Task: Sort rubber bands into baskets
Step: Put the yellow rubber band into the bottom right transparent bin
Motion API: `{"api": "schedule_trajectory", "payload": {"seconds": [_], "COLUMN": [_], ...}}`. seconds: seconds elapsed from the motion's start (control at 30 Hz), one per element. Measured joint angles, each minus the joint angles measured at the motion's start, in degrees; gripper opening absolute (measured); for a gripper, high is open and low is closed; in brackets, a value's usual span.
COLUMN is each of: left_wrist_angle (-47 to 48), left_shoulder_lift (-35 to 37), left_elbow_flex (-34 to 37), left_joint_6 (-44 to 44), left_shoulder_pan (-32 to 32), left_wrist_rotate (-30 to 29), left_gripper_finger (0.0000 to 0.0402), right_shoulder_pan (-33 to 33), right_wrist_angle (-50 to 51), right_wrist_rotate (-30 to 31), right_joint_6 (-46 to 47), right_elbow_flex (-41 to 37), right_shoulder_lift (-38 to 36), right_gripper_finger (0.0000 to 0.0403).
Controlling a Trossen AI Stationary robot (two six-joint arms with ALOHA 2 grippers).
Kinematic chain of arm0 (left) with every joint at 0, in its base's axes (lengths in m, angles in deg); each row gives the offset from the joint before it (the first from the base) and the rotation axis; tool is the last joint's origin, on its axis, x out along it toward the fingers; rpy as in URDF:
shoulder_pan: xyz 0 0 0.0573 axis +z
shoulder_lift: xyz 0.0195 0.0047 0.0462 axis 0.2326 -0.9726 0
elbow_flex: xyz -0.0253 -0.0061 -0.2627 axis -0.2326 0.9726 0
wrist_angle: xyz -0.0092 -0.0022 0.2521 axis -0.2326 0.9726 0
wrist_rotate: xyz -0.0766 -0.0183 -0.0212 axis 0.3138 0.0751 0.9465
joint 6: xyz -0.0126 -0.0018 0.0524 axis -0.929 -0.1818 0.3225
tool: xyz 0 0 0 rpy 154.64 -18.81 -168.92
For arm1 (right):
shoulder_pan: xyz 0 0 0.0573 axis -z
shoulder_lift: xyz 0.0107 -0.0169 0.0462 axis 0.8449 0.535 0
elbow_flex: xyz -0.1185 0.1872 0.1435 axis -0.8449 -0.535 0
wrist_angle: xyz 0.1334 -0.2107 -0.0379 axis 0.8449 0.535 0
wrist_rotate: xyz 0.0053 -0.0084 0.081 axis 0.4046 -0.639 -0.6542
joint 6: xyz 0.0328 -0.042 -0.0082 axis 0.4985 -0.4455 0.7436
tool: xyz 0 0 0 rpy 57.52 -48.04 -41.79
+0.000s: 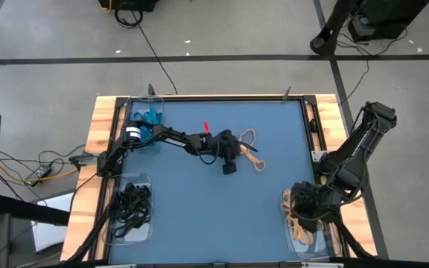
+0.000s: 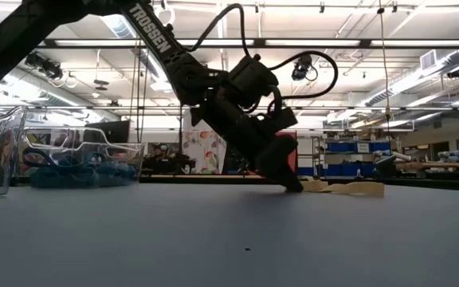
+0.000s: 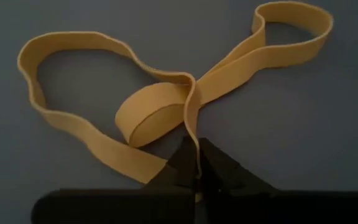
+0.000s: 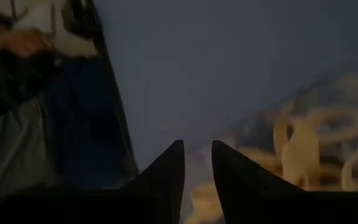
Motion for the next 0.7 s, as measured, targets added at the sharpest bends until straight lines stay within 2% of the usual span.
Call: {"api": "schedule_trajectory", "payload": {"seconds": [0.17, 0.37, 0.47, 0.7], "left_wrist_angle": [3.7, 10.4, 12.3, 12.6], "left_shoulder_lift": [2.7, 10.1, 13.7, 23.5], "left_elbow_flex": [0.2, 0.4, 2.3, 10.2], "left_joint_6": [-0.3, -2.2, -3.8, -10.6], "left_shoulder_pan": [-0.2, -2.5, -5.0, -12.3], "left_wrist_rotate": [-4.6, -9.7, -12.6, -22.5], "left_gripper_finger": [0.0012, 0.0005, 0.0005, 0.0005], "right_shoulder_pan": [0.1, 1.4, 3.7, 10.6], "right_wrist_angle": [-0.5, -0.3, -0.3, -0.1], "right_wrist_rotate": [11.2, 24.7, 27.6, 28.2], "right_joint_6": [-6.2, -16.3, -21.0, -32.3], "right_elbow_flex": [0.0, 0.0, 0.0, 0.0], "right_shoulder_lift": [-0.1, -0.3, -0.4, -0.3], "right_gripper_finger": [0.0093, 0.0093, 0.0093, 0.0093]}}
